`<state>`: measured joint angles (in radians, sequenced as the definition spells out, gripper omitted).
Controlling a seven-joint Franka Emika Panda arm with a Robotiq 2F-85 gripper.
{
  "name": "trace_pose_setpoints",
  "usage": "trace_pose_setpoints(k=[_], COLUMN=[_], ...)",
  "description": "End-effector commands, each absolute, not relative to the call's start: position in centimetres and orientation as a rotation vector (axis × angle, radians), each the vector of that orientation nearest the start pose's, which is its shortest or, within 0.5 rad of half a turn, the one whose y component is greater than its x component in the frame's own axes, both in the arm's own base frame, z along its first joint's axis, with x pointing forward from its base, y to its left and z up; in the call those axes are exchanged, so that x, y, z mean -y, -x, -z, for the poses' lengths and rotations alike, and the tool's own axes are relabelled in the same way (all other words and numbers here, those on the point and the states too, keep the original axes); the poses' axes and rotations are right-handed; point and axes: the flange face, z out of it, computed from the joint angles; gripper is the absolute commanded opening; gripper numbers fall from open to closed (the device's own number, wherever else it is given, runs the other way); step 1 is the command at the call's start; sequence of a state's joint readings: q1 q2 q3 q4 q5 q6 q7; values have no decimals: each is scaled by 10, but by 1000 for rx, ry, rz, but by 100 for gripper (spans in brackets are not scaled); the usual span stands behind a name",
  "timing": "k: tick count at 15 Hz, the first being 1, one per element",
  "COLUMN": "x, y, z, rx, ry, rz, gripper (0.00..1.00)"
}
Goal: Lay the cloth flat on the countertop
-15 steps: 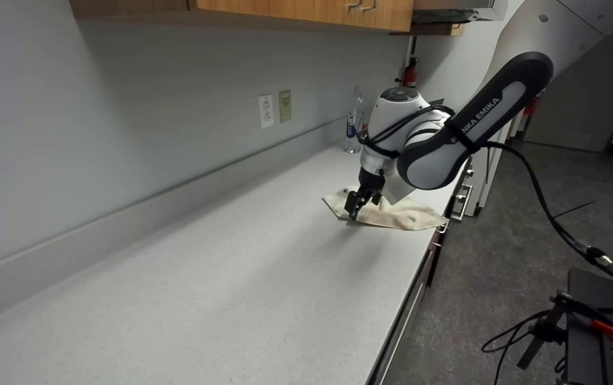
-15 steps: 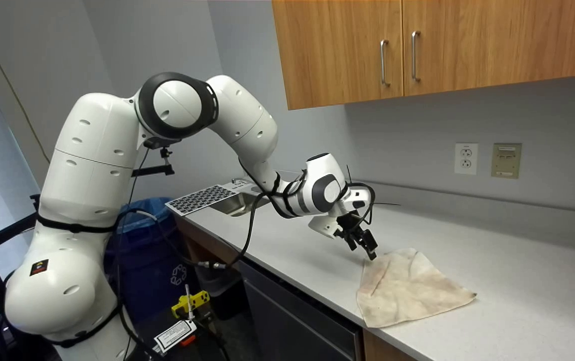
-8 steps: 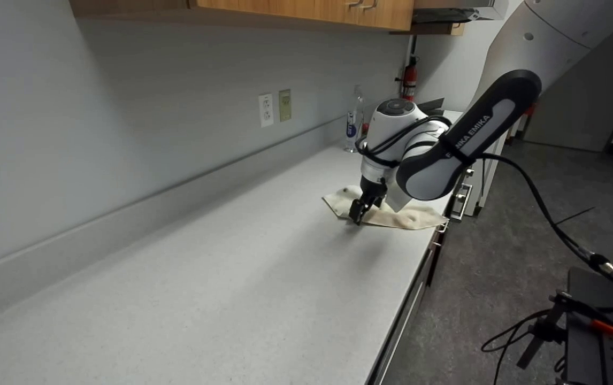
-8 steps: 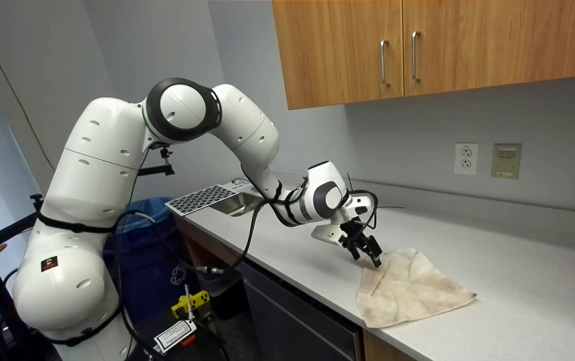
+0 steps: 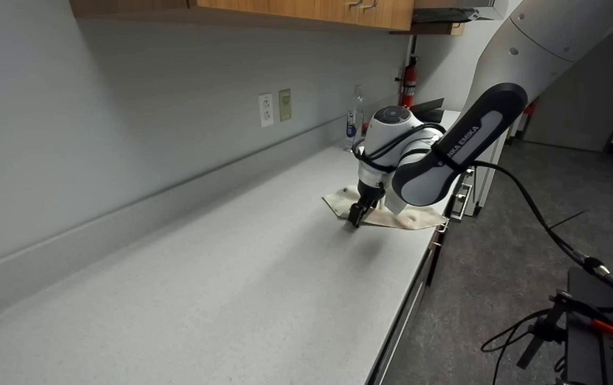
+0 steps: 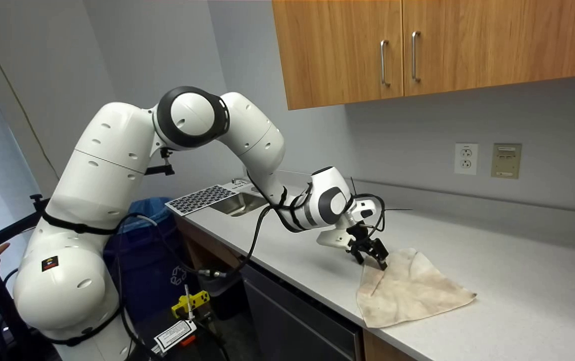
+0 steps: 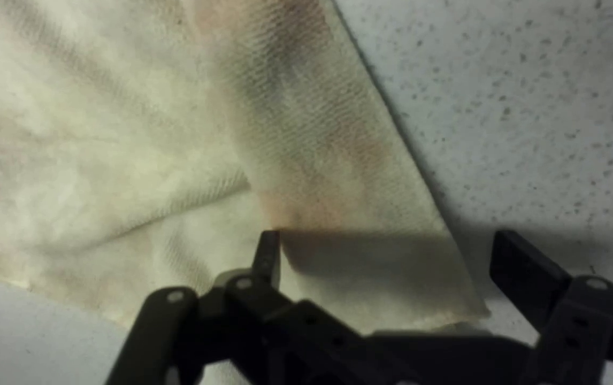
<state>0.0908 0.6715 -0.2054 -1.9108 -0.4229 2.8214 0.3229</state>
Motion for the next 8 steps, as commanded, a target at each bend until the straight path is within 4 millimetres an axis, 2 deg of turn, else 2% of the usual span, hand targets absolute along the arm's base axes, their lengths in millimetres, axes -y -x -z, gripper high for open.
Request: trace_pose_setpoints(k=[1, 8], x=[45, 48], y=[-653, -656], z=[-167, -166], rx=[71, 141], ry=[3384, 3425], rz=[471, 475], gripper=[100, 100])
